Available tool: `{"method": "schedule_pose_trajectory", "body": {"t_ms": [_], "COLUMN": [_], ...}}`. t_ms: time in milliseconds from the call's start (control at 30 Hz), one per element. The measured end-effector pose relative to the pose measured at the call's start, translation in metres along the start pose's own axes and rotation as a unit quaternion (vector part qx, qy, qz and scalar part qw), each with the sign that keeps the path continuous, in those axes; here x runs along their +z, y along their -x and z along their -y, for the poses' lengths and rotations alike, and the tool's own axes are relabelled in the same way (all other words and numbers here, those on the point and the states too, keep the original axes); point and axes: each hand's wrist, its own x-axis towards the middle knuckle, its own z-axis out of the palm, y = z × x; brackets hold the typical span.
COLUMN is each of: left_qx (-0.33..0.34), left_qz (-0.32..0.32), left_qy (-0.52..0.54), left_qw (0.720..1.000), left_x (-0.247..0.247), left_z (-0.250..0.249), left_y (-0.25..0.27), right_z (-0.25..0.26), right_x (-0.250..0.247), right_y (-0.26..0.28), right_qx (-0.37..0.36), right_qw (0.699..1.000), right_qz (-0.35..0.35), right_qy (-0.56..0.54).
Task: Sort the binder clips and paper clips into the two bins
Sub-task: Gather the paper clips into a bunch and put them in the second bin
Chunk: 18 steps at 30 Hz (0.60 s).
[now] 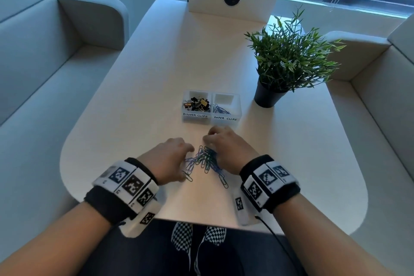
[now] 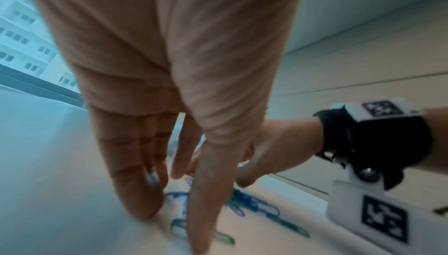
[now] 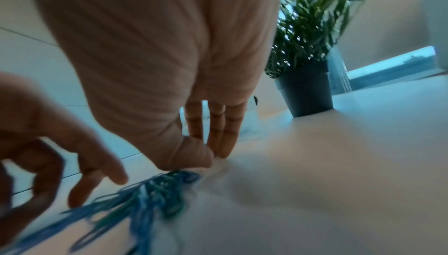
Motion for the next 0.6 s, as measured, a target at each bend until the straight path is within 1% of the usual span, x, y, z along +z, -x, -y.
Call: {"method": "schedule_pose_trajectory", "body": {"t_ms": [133,200,233,267,333,367,400,467,600], "left_qx": [0.025,0.029,0.026,0.025,0.023,0.022,0.025,0.037,0.048], "left_qz": [-0.042,-0.051,-0.051,-0.051,-0.04,-0.023,-0.004,0.016,-0.003], "left_qy": [0.035,0.06,0.066,0.065,0.041,0.024,0.01,-0.003,0.005], "left_qw": [0.998,0.996,0.996,0.996,0.998,0.999,1.0,0.999,0.999], "left_x": [0.002,0.002,0.002,0.001,-0.001,-0.002,-0.003,-0.004,-0.007], "left_z": [-0.013,-0.016,-0.016,-0.015,-0.014,-0.014,-0.016,-0.021,-0.025], "left_y": [-0.012,-0.015,-0.015,-0.014,-0.014,-0.015,-0.017,-0.022,-0.026], "right_z": [-0.003,-0.008,-0.011,-0.014,-0.014,-0.012,-0.007,0.002,0.008], "right_x": [0.008,0.003,0.0,-0.002,-0.002,0.001,0.005,0.012,0.015], "right_y": [0.018,0.031,0.038,0.046,0.056,0.057,0.056,0.049,0.035], "right_qx": [-0.02,0.006,0.025,0.042,0.07,0.078,0.081,0.082,0.093], "right_qw": [0.998,0.996,0.995,0.995,0.995,0.994,0.994,0.995,0.994], "right_qz": [-0.006,-0.03,-0.032,-0.018,0.038,0.058,0.064,0.04,-0.008], "right_qy": [-0.051,-0.084,-0.089,-0.084,-0.057,-0.043,-0.033,-0.031,-0.061]}}
